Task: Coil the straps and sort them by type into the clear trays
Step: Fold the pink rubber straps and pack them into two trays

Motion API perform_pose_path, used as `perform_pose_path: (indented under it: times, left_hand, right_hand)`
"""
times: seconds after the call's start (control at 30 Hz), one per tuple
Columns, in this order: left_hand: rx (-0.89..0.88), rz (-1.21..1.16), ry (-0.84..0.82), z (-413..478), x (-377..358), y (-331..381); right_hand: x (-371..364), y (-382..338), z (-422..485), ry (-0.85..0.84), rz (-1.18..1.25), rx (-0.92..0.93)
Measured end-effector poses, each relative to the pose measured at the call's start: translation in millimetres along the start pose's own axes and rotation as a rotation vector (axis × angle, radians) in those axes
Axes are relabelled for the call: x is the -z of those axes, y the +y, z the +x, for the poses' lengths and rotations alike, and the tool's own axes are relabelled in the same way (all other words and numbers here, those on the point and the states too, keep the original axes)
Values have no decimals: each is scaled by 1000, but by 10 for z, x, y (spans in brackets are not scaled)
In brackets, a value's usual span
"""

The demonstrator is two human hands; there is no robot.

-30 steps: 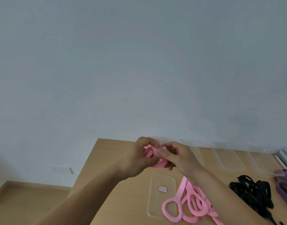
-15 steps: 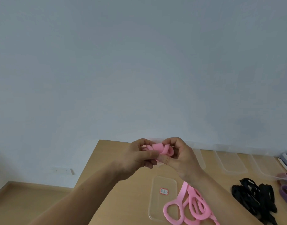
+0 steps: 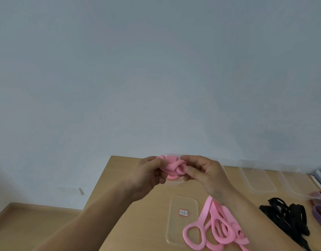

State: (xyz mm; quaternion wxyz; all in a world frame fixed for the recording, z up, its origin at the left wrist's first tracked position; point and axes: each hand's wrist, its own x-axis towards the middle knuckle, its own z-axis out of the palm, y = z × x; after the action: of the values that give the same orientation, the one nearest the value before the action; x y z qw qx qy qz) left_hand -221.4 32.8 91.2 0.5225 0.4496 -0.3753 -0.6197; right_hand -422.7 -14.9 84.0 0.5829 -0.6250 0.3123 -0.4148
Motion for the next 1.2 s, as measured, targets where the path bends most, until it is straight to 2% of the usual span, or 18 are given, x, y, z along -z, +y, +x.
perform_pose_path:
  times: [0.13, 0.33, 0.63, 0.73, 0.9, 1.07, 1.2]
  left_hand:
    - [62, -100, 32, 5, -11, -33]
    - [96, -108, 70, 8, -48, -43]
    - [84, -136, 124, 9, -94, -109]
    - [84, -128, 137, 6, -98, -124]
    - [71, -65, 104, -17, -64, -120]
    - [50, 69, -15, -50, -77, -111]
    - [51, 45, -19, -61, -71, -102]
  right_hand:
    - [-46, 32, 19, 44, -19, 61]
    - [-59, 187, 17, 136, -98, 135]
    - [-64, 324, -29, 222, -520, 192]
    - [-71, 328, -35, 233, -564, 190]
    - [-19, 250, -32, 165, -519, 177]
    - [-45, 144, -30, -38, -501, 148]
    - [-104, 126, -26, -9, -492, 128]
